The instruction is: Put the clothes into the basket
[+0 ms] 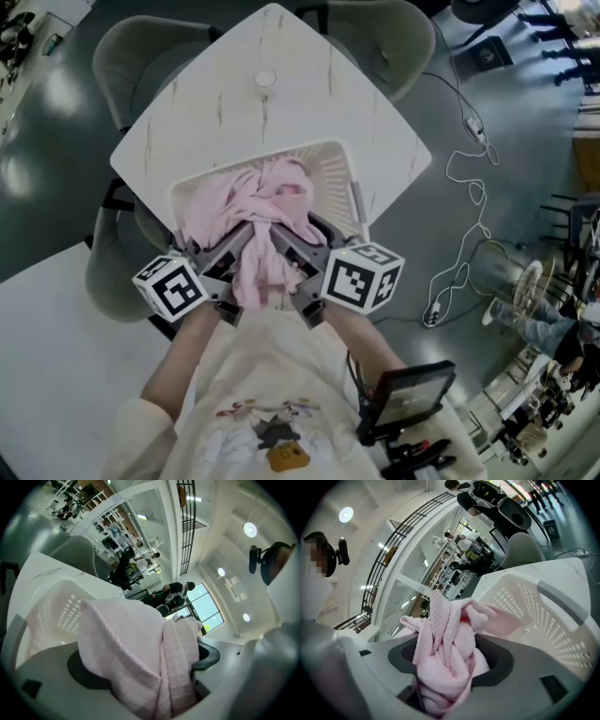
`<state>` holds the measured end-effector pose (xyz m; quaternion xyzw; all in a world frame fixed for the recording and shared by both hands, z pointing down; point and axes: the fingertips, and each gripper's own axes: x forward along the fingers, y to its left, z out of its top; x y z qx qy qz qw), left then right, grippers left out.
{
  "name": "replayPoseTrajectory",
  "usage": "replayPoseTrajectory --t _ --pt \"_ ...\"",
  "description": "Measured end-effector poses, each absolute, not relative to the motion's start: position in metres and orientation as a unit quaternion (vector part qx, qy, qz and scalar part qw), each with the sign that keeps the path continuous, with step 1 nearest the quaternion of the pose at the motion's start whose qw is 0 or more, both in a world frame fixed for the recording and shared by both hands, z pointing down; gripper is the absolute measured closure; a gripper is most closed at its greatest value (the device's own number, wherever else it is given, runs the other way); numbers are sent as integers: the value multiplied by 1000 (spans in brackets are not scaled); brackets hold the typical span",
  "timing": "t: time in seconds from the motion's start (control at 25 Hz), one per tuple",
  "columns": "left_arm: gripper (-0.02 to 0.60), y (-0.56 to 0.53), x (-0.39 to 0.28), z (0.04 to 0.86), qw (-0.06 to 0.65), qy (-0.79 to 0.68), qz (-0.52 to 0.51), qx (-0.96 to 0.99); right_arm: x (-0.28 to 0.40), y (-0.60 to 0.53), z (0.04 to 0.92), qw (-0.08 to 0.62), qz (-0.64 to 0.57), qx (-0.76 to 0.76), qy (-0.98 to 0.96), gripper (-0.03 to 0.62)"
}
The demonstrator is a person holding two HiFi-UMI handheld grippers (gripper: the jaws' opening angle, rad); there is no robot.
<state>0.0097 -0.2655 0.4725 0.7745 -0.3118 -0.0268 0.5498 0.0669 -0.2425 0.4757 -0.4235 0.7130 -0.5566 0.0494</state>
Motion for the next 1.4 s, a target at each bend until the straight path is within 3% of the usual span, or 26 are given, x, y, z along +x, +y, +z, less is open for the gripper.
replayPoseTrajectory --t 1.0,1.4 --pt "107 -278 6 567 572 -360 24 737 75 -257 569 -43 -561 -441 699 315" --pt "109 -280 7 596 568 -392 68 721 81 -265 595 -109 -536 -440 712 327"
